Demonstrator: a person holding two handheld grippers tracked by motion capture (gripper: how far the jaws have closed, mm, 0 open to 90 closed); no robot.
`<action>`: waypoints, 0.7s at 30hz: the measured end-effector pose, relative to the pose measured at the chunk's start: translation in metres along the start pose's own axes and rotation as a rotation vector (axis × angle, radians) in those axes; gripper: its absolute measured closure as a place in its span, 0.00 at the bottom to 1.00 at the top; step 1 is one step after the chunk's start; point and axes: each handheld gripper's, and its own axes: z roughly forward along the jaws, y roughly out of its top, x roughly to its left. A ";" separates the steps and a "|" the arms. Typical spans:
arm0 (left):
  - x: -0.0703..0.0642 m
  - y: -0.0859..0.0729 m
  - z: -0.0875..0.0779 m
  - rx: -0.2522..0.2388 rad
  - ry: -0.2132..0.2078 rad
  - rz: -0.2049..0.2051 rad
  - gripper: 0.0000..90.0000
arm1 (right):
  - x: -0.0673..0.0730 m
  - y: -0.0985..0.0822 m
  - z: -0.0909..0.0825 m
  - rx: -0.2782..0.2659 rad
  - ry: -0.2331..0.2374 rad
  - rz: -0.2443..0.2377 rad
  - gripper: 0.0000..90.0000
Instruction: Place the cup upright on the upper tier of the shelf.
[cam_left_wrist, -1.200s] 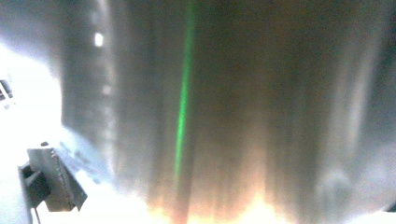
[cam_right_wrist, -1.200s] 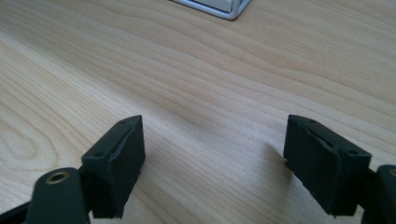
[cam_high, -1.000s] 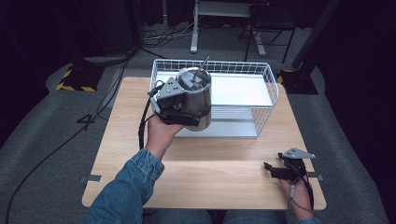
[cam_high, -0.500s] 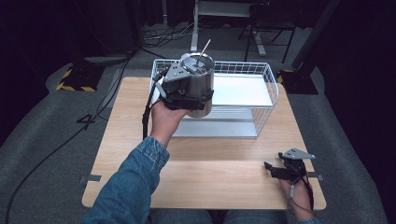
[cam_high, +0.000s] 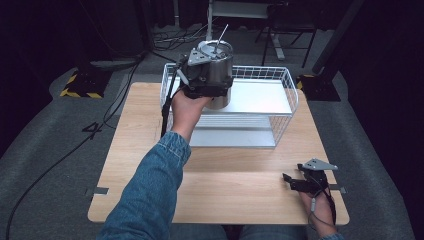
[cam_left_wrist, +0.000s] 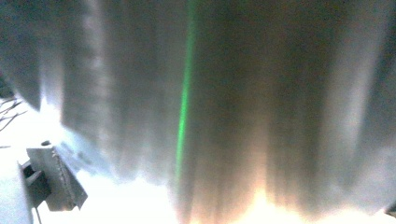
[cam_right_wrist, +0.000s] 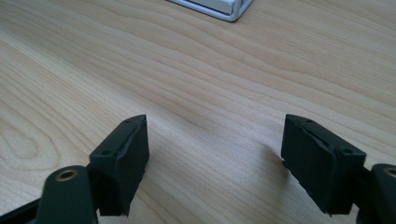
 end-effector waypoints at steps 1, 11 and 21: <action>0.001 0.001 0.003 0.002 0.008 -0.001 0.04 | 0.000 0.000 0.000 -0.001 0.002 0.001 0.27; 0.002 0.011 0.026 -0.018 0.048 -0.018 0.04 | -0.001 0.000 0.000 0.002 0.027 0.003 0.28; 0.004 0.011 0.045 -0.018 0.073 -0.025 0.04 | -0.001 0.000 0.000 0.002 0.042 0.000 0.29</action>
